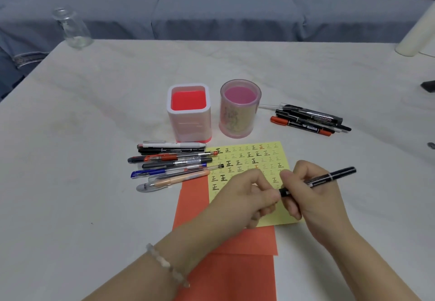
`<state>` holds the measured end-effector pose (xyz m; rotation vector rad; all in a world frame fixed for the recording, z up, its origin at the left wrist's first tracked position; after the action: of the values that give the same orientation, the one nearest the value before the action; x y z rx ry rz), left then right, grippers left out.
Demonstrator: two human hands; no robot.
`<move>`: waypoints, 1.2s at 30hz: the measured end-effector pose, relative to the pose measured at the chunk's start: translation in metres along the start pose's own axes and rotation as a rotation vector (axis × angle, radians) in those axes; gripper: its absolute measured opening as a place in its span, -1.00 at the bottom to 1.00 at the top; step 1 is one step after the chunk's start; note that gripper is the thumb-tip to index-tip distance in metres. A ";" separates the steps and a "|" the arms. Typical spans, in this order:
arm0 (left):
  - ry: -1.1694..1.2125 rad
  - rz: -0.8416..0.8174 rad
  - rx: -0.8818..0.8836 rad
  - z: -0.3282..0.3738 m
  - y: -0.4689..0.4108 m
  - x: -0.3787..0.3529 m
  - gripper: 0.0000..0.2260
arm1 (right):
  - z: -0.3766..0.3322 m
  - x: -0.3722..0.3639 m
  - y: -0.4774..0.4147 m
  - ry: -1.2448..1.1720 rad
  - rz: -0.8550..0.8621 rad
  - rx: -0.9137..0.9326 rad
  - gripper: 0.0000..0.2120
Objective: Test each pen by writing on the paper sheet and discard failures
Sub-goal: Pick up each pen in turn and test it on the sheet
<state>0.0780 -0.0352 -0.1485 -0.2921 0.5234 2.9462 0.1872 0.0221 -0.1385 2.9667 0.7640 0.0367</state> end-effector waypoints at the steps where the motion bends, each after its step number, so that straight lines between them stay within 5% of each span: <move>1: 0.139 -0.112 0.096 0.001 -0.004 -0.004 -0.76 | -0.005 0.002 -0.003 -0.005 -0.024 0.006 -0.68; 4: 0.279 -0.219 0.195 0.005 -0.016 -0.003 -0.78 | -0.009 0.006 -0.016 0.025 -0.133 0.009 -0.64; 6: -0.035 -0.004 0.133 0.005 -0.026 0.010 -0.80 | 0.001 0.010 -0.028 0.166 -0.163 -0.035 -0.64; 9: -0.572 0.299 -0.051 0.012 -0.024 0.027 -0.91 | 0.019 0.013 -0.048 0.352 -0.226 -0.130 -0.92; 11: -0.736 0.437 -0.114 0.012 -0.014 0.039 -0.94 | 0.026 0.025 -0.068 0.630 -0.192 -0.082 -0.82; 15: -0.760 0.623 -0.150 0.003 0.010 0.069 -0.96 | 0.019 0.054 -0.116 1.209 0.090 0.155 -0.75; 19: -0.728 0.688 -0.124 -0.013 0.029 0.091 -0.89 | 0.037 0.065 -0.147 1.516 0.076 0.024 -0.73; 29: -1.236 0.925 -0.214 0.003 0.033 0.142 -0.97 | 0.038 0.080 -0.153 1.506 -0.017 -0.174 -0.71; 36: -1.355 0.914 -0.130 -0.006 0.024 0.157 -0.89 | 0.038 0.065 -0.125 1.741 -0.015 0.125 -0.86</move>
<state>-0.0777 -0.0446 -0.1800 2.2327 0.2292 2.8821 0.1857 0.1603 -0.1867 2.2507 0.7234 2.6914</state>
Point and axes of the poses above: each hand's wrist, its own y-axis away from the middle knuckle, its own x-axis out of the back of the hand, z = x × y, the point moved 4 cm from there along -y, towards the middle knuckle, and after that the axes turned 6 degrees about -z, right-handed, at the moved point
